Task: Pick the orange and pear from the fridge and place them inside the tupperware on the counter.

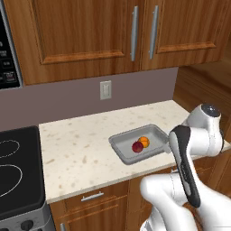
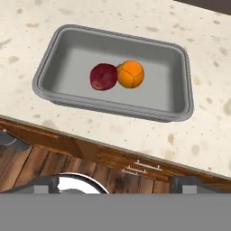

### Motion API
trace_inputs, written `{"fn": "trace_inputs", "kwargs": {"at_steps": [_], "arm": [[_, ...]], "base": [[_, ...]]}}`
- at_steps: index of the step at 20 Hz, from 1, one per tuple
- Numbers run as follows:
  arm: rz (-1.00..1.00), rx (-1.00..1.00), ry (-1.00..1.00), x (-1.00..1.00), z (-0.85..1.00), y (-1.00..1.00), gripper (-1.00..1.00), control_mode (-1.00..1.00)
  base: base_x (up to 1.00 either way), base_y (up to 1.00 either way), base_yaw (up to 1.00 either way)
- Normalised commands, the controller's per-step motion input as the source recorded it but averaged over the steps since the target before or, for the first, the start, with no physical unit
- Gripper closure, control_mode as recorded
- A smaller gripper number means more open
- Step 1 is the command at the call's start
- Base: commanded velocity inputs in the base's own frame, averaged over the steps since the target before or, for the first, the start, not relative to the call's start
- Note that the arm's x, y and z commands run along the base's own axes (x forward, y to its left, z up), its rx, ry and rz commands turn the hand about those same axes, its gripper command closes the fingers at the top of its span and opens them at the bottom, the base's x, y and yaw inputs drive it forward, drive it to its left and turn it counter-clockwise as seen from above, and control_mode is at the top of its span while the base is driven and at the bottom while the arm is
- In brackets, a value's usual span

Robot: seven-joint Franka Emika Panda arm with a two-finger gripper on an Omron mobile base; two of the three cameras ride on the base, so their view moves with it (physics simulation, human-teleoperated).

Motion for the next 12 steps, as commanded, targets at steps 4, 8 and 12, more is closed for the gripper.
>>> {"fn": "trace_inputs", "kwargs": {"at_steps": [4, 8, 12], "arm": [[-0.02, 0.00, -0.20, -0.86, 0.74, -0.38, -1.00, -1.00], [-0.03, 0.00, -0.12, -0.63, 0.50, -0.33, -1.00, -1.00], [0.00, 0.00, -0.14, -0.34, 0.35, -0.06, -1.00, -1.00]], "base": [[0.00, 0.00, 0.00], [0.00, 0.00, 0.00], [0.00, 0.00, 0.00]]}}
